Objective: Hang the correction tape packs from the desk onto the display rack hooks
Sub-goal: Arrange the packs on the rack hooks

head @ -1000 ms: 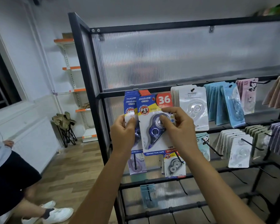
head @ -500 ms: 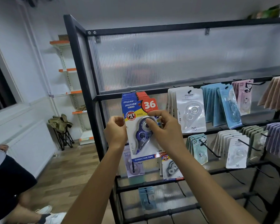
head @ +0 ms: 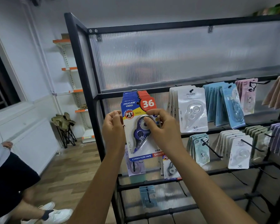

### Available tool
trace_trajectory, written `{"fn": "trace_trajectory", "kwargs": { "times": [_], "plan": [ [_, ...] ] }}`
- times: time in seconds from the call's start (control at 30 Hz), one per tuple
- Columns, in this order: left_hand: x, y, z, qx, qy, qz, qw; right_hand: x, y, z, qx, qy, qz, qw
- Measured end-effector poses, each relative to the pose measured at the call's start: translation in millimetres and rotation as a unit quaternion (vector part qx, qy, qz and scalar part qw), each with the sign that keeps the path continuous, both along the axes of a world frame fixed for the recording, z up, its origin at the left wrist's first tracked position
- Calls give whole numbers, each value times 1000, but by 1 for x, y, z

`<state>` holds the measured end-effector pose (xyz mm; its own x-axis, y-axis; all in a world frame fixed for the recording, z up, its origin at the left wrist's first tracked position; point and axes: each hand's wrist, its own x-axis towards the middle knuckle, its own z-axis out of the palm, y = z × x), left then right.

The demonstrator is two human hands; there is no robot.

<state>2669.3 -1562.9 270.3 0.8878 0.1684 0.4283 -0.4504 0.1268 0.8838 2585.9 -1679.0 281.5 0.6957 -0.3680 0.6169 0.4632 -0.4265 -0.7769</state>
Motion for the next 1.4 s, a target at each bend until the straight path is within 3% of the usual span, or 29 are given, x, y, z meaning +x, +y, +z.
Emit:
{"fn": "trace_trajectory", "kwargs": {
  "times": [0.3,0.47,0.6,0.8,0.93,1.0,1.17,1.4],
  "plan": [
    [-14,1,-2,-42,-17,-41,998,2,3,0,-11,0,-4,1000],
    [-12,0,3,-15,-10,-32,999,7,-1,1,2,22,-5,1000],
    [-9,-2,0,27,-10,2,1000,16,-1,-4,-28,51,-31,998],
    [-6,-3,-15,176,-4,76,981,36,-3,-9,-119,64,-94,986],
    [-16,0,-32,211,-2,87,974,31,1,-22,-193,78,-182,961],
    [-22,4,-39,224,18,103,969,21,10,-32,-215,45,-209,953],
    [-53,44,-57,250,73,143,955,3,57,-60,-232,-65,-133,961],
    [-140,194,-99,297,138,268,906,-44,204,-114,-291,-33,125,948]
  ]
}}
